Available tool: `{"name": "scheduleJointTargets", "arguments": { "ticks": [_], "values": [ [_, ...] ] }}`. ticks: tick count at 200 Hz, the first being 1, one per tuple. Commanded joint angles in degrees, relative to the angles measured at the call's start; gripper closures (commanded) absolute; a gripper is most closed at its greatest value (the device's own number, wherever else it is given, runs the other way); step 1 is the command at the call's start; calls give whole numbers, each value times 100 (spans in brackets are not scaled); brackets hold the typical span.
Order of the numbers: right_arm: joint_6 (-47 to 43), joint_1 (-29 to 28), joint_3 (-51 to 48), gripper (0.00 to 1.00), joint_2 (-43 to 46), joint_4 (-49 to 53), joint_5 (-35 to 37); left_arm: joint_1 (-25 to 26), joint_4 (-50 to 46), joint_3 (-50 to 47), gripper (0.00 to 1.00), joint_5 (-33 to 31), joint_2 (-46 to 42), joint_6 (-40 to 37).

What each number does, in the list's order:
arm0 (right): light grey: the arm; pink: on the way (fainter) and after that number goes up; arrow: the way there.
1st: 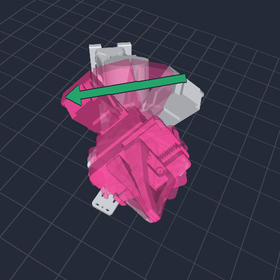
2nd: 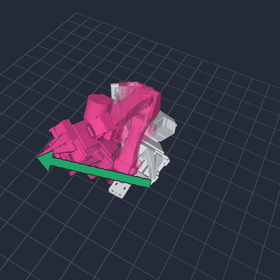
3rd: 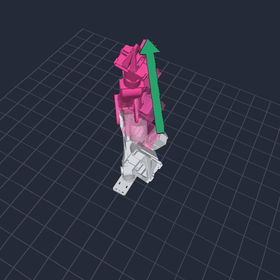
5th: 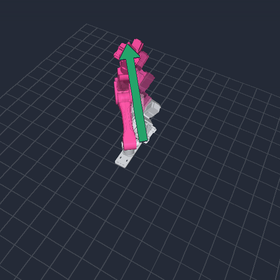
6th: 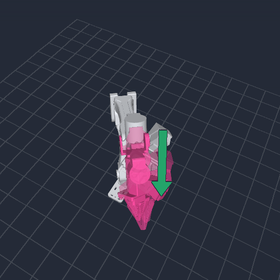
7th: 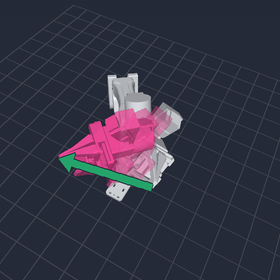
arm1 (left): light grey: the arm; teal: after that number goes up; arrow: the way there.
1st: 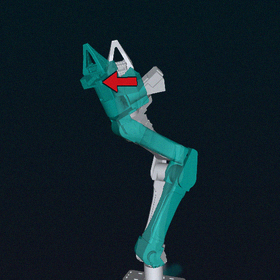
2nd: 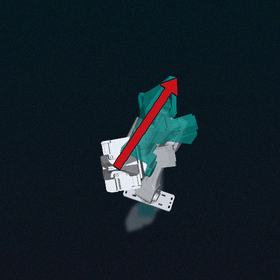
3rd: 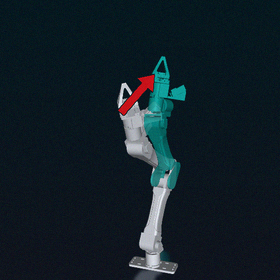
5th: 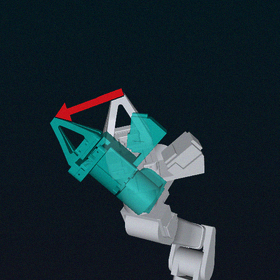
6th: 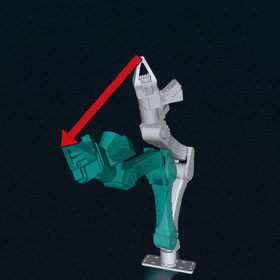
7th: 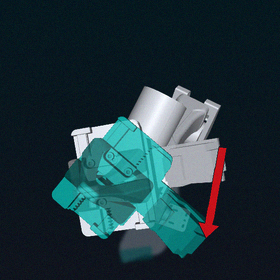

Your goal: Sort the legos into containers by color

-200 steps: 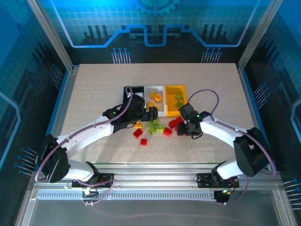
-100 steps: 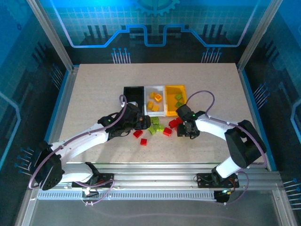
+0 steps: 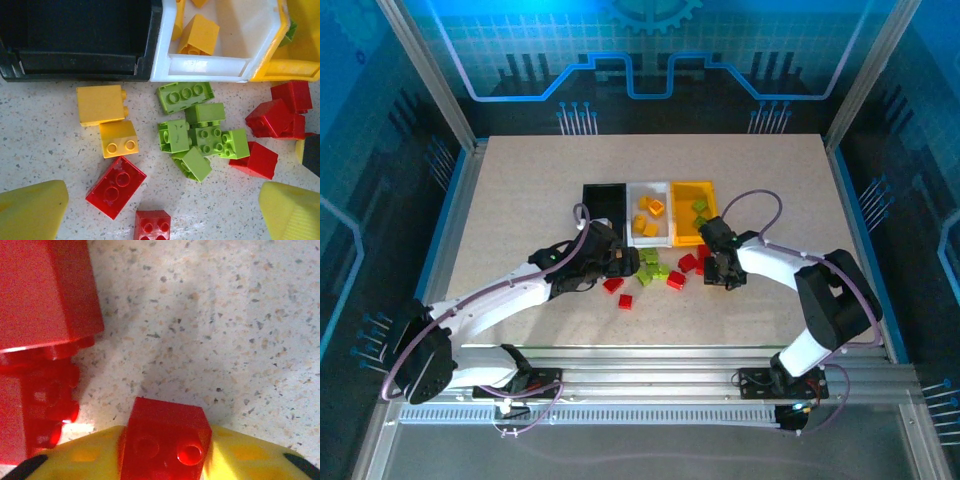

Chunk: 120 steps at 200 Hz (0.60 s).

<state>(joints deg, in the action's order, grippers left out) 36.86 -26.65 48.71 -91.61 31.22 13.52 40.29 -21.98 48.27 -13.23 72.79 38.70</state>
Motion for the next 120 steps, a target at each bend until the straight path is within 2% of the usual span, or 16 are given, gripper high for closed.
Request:
{"name": "scheduleJointTargets", "arguments": {
  "ticks": [1,21,39,52,70,101,120],
  "values": [
    [112,196,95,65,-72,77,490,18,-36,-105,1,-91,13,68],
    [22,189,88,72,170,202,500,15,-61,-141,1,-113,-40,51],
    [-147,57,90,73,648,377,594,14,-146,-217,1,-228,-143,51],
    [-332,-179,138,74,985,504,611,14,-252,-308,1,-373,-265,83],
    [-560,-682,775,74,1113,683,675,6,-424,-469,1,-547,-470,126],
    [-1003,-1608,2250,74,259,567,439,-5,-755,-820,1,-695,-932,276],
    [-1104,-1869,3250,74,-622,482,178,-21,-993,-1018,1,-732,-1212,405]
  ]
}}
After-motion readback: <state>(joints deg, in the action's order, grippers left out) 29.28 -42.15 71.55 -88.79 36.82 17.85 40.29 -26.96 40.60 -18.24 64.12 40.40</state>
